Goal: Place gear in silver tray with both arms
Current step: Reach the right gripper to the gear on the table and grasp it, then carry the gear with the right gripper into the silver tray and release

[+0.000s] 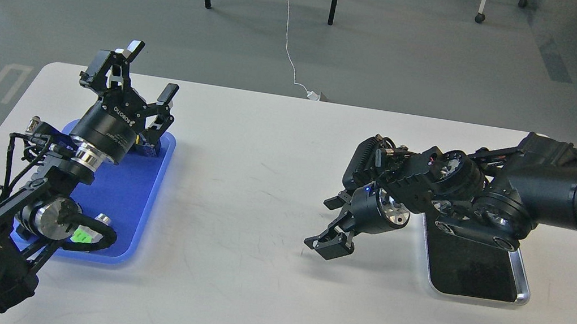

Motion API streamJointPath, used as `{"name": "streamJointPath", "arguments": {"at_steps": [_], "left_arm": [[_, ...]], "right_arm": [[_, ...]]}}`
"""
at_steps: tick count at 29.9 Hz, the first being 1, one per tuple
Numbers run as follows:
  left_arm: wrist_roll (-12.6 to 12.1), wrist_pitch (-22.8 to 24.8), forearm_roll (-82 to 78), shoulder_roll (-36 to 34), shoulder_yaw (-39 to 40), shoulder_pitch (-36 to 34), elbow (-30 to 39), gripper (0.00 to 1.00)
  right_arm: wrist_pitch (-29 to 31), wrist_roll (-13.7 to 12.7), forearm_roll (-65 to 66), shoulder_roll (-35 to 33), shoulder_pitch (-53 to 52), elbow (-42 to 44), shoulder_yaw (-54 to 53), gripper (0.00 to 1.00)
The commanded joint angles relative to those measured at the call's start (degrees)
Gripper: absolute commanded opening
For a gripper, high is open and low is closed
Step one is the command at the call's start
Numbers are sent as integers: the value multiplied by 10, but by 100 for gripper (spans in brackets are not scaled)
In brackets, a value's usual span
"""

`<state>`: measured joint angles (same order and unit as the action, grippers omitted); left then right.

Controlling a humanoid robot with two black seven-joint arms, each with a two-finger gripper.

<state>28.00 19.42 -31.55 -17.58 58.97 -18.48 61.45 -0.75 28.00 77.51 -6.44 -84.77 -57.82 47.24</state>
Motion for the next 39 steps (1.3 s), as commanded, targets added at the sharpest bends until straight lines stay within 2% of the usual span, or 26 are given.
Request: {"name": "streamJointPath", "arguments": {"at_steps": [1,4,6,19,23,26,28,39], "left_arm": [[0,0,0,1,0,0,0,98],[0,1,0,1,0,2,1,98],[0,1,0,1,0,2,1,98],[0,1,0,2,0,3,1,98],[0,1,0,1,0,3,1,98],[0,1,0,1,0,3,1,98],[0,1,0,2,0,3,1,98],[0,1,0,2,0,6,1,98]], "right_arm": [[-1,0,-2,5,6,3,2,87],[0,0,-2,5,7,3,3,72],[0,0,-2,5,9,5,12,68],[0,0,-3,5,32,20,22,68],[0,0,-3,5,33,26,22,62],[0,0,-2,5,34,26,26,53],[0,0,-3,5,35,28,29,51],[0,0,-2,5,35,32,29,11]]}}
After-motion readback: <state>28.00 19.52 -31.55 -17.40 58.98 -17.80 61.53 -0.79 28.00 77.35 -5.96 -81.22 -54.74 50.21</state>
